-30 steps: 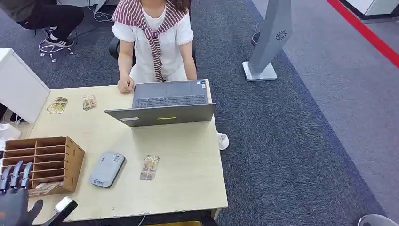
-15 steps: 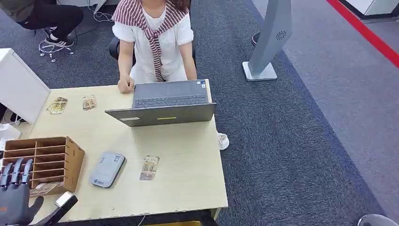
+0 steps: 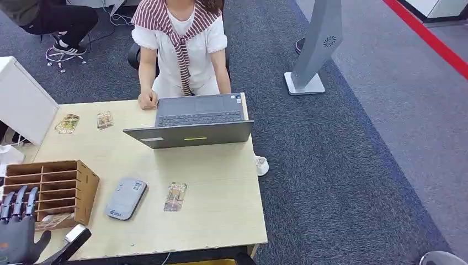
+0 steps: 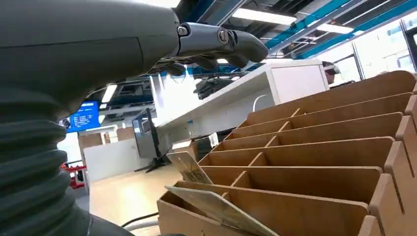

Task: Pass the card to the sensor for recognition and then transmit it.

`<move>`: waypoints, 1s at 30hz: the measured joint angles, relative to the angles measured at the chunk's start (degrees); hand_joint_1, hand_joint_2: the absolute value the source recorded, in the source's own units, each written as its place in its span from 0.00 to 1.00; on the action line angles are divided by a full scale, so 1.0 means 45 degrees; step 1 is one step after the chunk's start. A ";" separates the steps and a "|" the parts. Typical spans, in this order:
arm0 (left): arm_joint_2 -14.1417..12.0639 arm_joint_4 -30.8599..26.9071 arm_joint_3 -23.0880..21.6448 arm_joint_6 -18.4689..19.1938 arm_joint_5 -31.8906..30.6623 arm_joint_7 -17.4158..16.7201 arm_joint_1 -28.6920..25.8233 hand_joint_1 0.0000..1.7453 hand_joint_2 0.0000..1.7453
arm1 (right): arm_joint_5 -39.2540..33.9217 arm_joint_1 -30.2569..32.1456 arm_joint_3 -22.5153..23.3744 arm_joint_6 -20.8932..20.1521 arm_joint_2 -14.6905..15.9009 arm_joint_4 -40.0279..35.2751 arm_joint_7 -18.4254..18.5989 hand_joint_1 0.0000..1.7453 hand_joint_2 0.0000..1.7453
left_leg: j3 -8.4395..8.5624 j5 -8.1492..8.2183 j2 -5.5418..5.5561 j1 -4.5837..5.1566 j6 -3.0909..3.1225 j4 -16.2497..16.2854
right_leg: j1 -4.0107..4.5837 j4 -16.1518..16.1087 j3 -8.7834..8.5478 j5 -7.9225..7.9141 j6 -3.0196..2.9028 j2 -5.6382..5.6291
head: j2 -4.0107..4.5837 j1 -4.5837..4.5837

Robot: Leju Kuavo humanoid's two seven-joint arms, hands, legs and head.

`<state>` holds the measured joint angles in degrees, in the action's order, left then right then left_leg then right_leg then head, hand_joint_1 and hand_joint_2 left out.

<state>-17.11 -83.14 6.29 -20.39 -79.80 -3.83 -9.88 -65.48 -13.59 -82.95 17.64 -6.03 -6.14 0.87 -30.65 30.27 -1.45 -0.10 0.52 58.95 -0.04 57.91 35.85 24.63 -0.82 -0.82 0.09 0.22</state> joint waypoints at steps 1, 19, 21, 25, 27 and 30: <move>0.0000 0.0019 -0.0010 0.0000 0.0000 -0.0029 -0.0001 0.00 1.00 | 0.0000 0.0000 0.0000 0.0000 0.0000 0.0000 0.0000 0.00 1.00 | 0.0000 0.0000 0.0000 0.0000 0.0000 0.0000 | 0.0000 0.0000 0.0000 0.0000 0.0000 0.0000 | 0.0000 0.0005; 0.0024 0.0432 -0.0559 0.0000 0.0000 -0.0170 0.0017 0.00 1.00 | -0.0029 -0.0001 -0.0005 -0.0015 0.0000 0.0000 -0.0005 0.00 1.00 | 0.0002 0.0000 0.0000 0.0000 0.0000 0.0000 | 0.0000 0.0000 0.0001 0.0000 0.0000 0.0000 | 0.0000 0.0000; 0.0024 0.0432 -0.0593 0.0010 0.0000 -0.0185 0.0016 0.00 1.00 | -0.0029 -0.0002 -0.0010 -0.0015 0.0000 0.0000 -0.0005 0.00 1.00 | 0.0002 0.0000 0.0000 0.0000 0.0000 0.0000 | 0.0000 0.0000 0.0000 0.0000 0.0000 0.0000 | 0.0000 0.0005; 0.0019 0.0432 -0.0665 0.0015 0.0005 -0.0194 0.0016 0.00 1.00 | -0.0029 -0.0003 -0.0010 -0.0014 0.0000 0.0000 -0.0005 0.00 1.00 | 0.0001 0.0000 0.0000 0.0000 0.0000 0.0000 | 0.0000 0.0000 0.0000 0.0000 0.0000 0.0000 | 0.0000 0.0000; 0.0019 0.0432 -0.0670 0.0020 0.0005 -0.0199 0.0016 0.00 1.00 | -0.0029 -0.0003 -0.0010 -0.0015 0.0000 0.0000 -0.0004 0.00 1.00 | 0.0001 -0.0001 0.0000 0.0000 0.0000 0.0000 | 0.0000 0.0000 0.0000 0.0000 0.0000 0.0000 | 0.0000 0.0000; 0.0019 0.0432 -0.0685 0.0020 0.0005 -0.0204 0.0016 0.00 1.00 | -0.0029 -0.0005 -0.0010 -0.0015 0.0000 0.0000 -0.0005 0.00 1.00 | 0.0001 -0.0001 0.0000 0.0000 0.0000 0.0000 | 0.0000 0.0000 0.0000 0.0000 0.0000 0.0000 | 0.0000 0.0000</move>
<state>-17.03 -81.20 3.21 -20.30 -79.78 -4.74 -9.81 -65.61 -13.61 -82.99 17.57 -6.03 -6.14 0.85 -30.65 30.27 -1.45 -0.10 0.52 58.95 -0.04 57.91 35.85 24.63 -0.82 -0.82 0.09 0.22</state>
